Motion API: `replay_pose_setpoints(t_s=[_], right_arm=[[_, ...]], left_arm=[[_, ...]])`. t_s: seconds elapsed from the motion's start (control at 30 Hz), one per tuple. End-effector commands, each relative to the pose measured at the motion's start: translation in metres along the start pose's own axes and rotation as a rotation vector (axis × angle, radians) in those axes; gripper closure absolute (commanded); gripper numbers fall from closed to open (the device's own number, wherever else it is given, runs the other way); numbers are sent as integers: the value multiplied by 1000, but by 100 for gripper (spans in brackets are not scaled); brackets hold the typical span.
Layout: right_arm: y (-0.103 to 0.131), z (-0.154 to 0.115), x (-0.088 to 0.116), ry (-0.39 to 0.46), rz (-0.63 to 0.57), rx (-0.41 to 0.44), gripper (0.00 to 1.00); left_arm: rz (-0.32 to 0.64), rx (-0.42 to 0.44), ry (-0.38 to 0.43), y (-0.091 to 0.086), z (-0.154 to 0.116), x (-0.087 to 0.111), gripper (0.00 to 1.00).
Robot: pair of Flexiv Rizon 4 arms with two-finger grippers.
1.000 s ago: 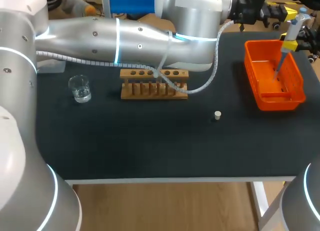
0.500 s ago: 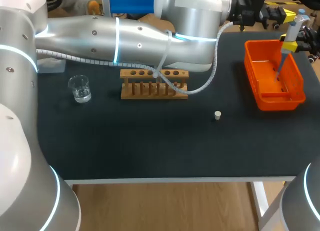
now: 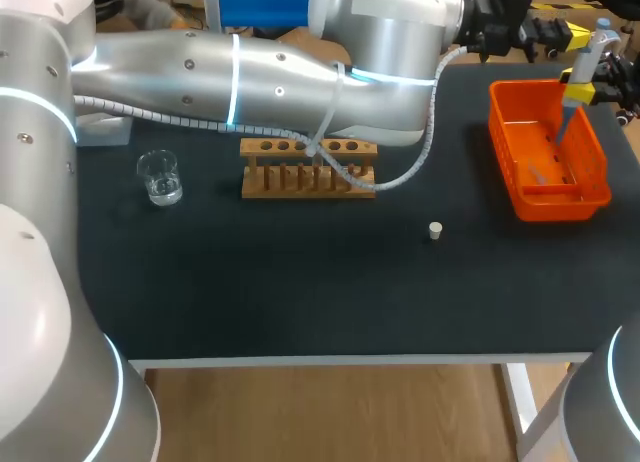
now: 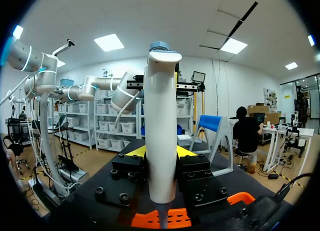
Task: Invert the test tube, pick up the pipette, mount the tip to pipette, aspirate from beaker and dispense into the tube, eject the tip, return the pipette, and cap with the stopper.
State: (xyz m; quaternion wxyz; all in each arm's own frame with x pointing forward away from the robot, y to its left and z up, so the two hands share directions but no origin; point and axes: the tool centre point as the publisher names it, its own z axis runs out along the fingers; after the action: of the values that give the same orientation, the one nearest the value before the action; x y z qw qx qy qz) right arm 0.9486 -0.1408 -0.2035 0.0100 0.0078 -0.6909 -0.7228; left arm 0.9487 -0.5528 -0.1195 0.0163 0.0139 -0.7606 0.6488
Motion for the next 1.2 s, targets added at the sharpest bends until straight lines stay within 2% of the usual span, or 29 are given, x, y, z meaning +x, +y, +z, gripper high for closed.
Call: replay_pose_setpoints(t_s=[0.03, 0.47, 0.5, 0.57, 0.77, 1.2], right_arm=[[4, 0, -2, 4, 0, 2, 100], [4, 0, -2, 4, 0, 2, 100], [4, 0, -2, 4, 0, 2, 100], [4, 0, -2, 4, 0, 2, 100], [4, 0, -2, 4, 0, 2, 100], [4, 0, -2, 4, 0, 2, 100]], left_arm=[[2, 9, -9, 3, -1, 1, 100], [31, 4, -63, -31, -26, 0, 100], [32, 2, -62, -33, -26, 1, 83], [39, -3, -52, -36, -28, 1, 0], [55, -11, -21, -36, -41, 12, 0], [57, -10, -66, -21, -98, 50, 0]])
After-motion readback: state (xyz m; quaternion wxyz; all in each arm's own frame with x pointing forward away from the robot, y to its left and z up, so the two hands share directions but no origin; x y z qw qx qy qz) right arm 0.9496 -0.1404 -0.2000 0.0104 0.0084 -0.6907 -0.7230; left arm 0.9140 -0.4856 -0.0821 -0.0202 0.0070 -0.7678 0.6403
